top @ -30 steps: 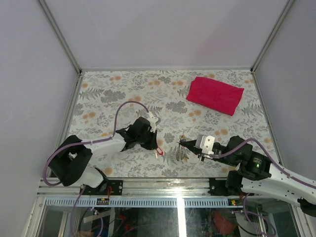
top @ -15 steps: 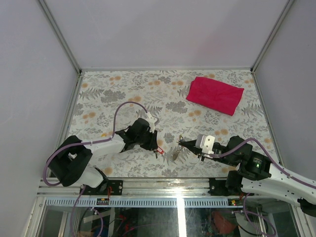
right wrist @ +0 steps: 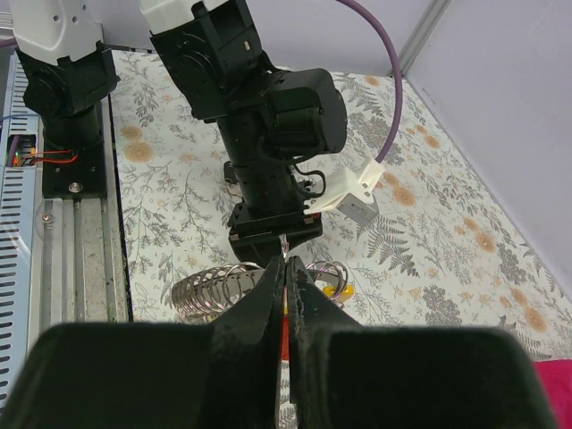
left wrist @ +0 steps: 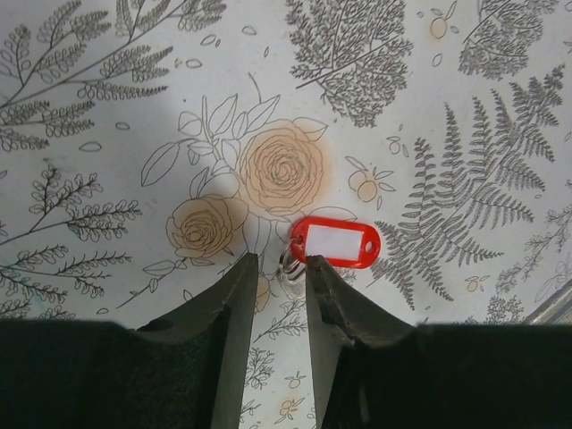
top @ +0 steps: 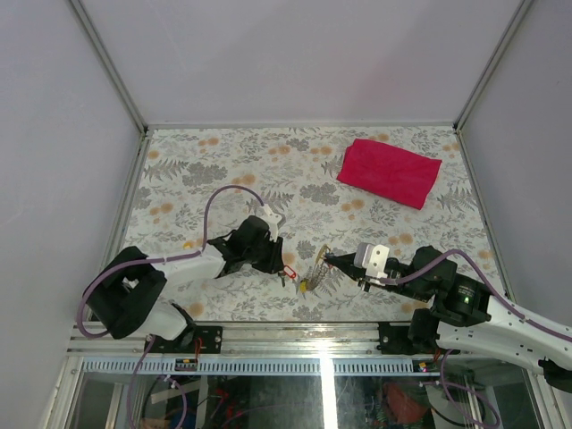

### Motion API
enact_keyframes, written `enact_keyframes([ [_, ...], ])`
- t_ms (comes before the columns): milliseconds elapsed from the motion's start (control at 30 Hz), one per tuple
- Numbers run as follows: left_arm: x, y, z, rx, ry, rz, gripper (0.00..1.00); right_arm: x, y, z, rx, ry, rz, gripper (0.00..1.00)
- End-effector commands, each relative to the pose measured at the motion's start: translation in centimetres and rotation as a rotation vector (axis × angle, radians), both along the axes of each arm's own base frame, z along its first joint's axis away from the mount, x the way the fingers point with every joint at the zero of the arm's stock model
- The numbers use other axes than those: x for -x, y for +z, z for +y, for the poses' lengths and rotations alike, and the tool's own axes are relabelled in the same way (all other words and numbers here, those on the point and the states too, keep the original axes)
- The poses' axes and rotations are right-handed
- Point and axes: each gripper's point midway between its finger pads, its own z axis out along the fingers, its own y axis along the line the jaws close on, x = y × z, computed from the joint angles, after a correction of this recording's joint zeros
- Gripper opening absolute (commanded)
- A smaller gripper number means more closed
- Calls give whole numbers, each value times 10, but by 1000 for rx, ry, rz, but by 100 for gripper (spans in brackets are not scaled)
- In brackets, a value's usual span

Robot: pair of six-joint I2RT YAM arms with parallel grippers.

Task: Put the keys on the keyring

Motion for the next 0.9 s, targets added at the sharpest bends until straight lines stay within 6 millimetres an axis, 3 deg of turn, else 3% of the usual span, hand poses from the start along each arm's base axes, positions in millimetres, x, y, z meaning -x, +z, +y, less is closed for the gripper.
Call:
enact_keyframes([
  [0, -3, -5, 1, 7, 42, -11, 30, -1, 31, -1, -85, -11, -26, 0],
  [467, -3, -11, -4, 17, 35, 17, 29, 0, 31, -2, -85, -11, -26, 0],
  [867, -6, -2, -4, 9, 24, -4, 9, 0, 29, -1, -80, -8, -23, 0],
])
